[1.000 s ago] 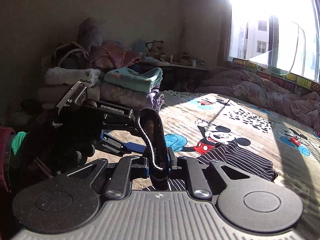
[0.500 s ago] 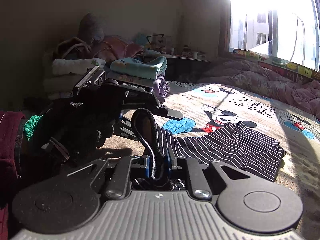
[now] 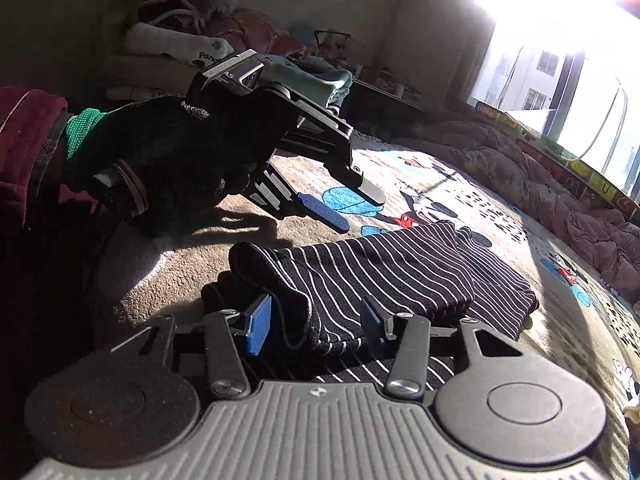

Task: Fold clothes
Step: 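Fold the held shirt end over the shirt body with the right tool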

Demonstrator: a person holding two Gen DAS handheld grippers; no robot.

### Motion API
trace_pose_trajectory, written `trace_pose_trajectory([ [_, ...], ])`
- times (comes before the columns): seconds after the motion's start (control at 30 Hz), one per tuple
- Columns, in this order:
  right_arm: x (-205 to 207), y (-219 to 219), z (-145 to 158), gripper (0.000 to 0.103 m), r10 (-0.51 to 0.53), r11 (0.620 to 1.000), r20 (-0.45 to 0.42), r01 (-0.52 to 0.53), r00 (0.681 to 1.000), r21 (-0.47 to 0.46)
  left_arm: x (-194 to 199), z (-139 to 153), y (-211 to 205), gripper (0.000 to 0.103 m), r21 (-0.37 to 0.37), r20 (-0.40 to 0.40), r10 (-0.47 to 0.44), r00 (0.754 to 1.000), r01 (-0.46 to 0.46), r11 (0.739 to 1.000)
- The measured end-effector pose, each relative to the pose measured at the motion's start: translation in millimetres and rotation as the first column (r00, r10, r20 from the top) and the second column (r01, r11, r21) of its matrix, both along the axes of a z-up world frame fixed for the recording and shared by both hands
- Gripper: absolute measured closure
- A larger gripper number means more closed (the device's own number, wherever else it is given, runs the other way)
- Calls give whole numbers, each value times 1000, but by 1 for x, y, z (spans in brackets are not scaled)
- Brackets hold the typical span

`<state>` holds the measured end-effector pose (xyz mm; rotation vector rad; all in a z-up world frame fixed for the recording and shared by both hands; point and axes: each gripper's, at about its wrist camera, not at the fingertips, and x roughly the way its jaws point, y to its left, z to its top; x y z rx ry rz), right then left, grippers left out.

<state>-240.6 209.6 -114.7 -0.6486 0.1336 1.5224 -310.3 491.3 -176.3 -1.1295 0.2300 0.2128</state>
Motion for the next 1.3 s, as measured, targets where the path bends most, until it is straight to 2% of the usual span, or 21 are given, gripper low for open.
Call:
trace_pose_trajectory([
  [0.1,-24,11,8,46,12,1000,49,-13,999,5,0,0,-1,51,-1,2,-1,1000,1,1000],
  [0.17,-39,23,6,46,42,999,105,-40,994,-19,-1,1,-1,36,7,-8,15,1000,-15,1000],
  [0.23,-48,32,4,46,55,998,143,-50,988,-36,-1,2,-3,34,21,-8,24,1000,-24,999],
  [0.27,-44,35,4,50,42,998,118,-37,992,-42,-1,2,-4,32,25,-6,21,1000,-21,999],
  [0.37,-33,42,7,76,0,998,43,3,999,-64,0,3,-8,31,46,-12,10,1000,-9,999],
  [0.43,-26,46,8,86,-29,996,-7,28,1000,-79,0,3,-8,31,42,-9,8,1000,-8,999],
  [0.47,-23,49,9,95,-43,995,-31,41,999,-88,0,3,-7,31,35,-4,8,1000,-8,999],
  [0.5,-21,49,11,95,-49,995,-38,45,998,-89,-1,3,-7,31,28,0,9,1000,-9,1000],
  [0.6,-26,40,15,96,3,995,21,-1,1000,-103,-1,2,-6,30,18,5,7,1000,-7,1000],
  [0.8,-49,36,-3,96,108,975,163,-73,981,-209,2,4,-7,30,30,-4,-3,1000,3,1000],
  [0.93,-55,41,-8,94,93,975,169,-56,981,-213,3,4,-9,30,49,-18,5,1000,-4,999],
  [1.0,-57,40,-5,80,97,974,152,-63,984,-217,3,6,-10,30,67,-26,16,1000,-14,998],
  [1.07,-55,36,3,75,105,973,104,-81,989,-214,3,8,-11,30,101,-35,35,999,-31,994],
  [1.2,-44,25,24,76,106,973,-39,-111,994,-201,1,14,-12,32,169,-44,90,995,-81,982],
  [1.3,-27,27,39,76,47,988,-143,-66,989,-136,-2,15,-9,44,188,-48,124,991,-113,976],
])
